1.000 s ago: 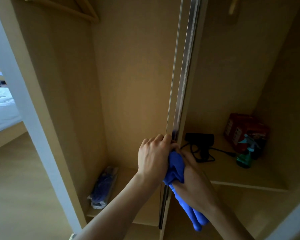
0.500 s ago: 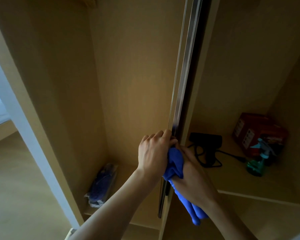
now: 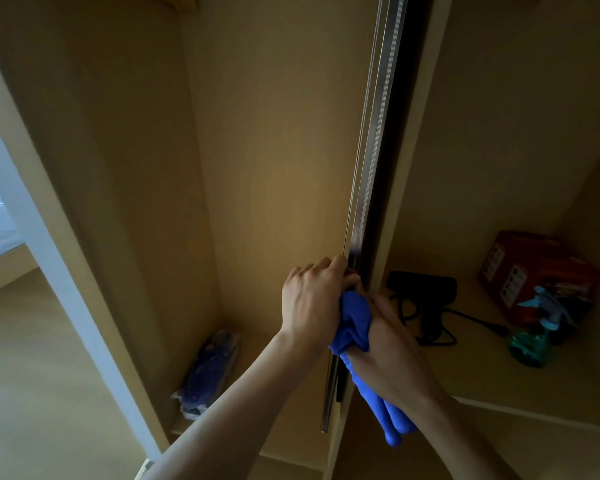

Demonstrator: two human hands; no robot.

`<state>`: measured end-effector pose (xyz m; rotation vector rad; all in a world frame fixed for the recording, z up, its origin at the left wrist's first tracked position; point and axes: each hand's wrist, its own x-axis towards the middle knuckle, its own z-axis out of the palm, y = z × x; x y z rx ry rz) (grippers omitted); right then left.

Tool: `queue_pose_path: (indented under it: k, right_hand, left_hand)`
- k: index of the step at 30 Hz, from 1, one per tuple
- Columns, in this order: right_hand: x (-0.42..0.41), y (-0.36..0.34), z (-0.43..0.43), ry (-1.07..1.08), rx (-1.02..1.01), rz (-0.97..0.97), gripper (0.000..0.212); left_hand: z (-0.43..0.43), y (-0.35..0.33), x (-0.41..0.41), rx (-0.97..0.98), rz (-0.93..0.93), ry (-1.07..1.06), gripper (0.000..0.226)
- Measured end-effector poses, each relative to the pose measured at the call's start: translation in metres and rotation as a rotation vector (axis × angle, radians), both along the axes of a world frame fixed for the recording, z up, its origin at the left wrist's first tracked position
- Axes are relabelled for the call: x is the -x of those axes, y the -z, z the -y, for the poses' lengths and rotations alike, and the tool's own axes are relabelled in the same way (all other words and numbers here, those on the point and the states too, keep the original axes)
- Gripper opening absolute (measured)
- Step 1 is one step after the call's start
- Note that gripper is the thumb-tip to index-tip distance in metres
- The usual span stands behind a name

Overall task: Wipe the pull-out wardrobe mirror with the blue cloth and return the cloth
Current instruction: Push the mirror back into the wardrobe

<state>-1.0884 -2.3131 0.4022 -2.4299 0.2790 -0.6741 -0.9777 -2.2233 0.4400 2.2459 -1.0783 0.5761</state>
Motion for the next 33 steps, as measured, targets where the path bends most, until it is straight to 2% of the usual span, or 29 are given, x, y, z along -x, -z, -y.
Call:
queue_pose_path:
  k: [6,10,14,22,26,31,33]
  right_hand:
    - [-0.009,0.000,0.003,0.019,0.008,0.007,0.060]
    - [-0.019,-0.002,-0.001,0.046,-0.085,0.016,0.041]
    - [-0.014,-0.010,0.001,0.052,-0.024,-0.012,0.060]
    - [-0.029,-0.007,0.001,0.139,-0.085,0.014,0.045]
    - [-0.024,-0.015,-0.001,0.132,-0.032,-0.010,0.063]
    - [-0.027,-0.002,-0.003,0.161,-0.023,-0.060,0.054]
    - [-0.024,0.006,-0.001,0.204,-0.037,-0.116,0.041]
  left_hand:
    - [0.007,-0.001,-0.011,-0.042,0.009,-0.012,0.032]
    - [0.011,-0.002,-0.017,-0.057,-0.012,0.003,0.033]
    - [0.014,-0.004,-0.022,-0.055,-0.013,0.025,0.031]
    - [0.017,-0.003,-0.032,-0.055,-0.024,0.047,0.032]
    - [0.018,-0.003,-0.035,-0.053,-0.031,0.077,0.033]
    - [0.005,0.011,-0.041,-0.078,-0.074,0.152,0.030]
    - [-0.005,0.022,-0.045,-0.082,-0.092,0.154,0.022]
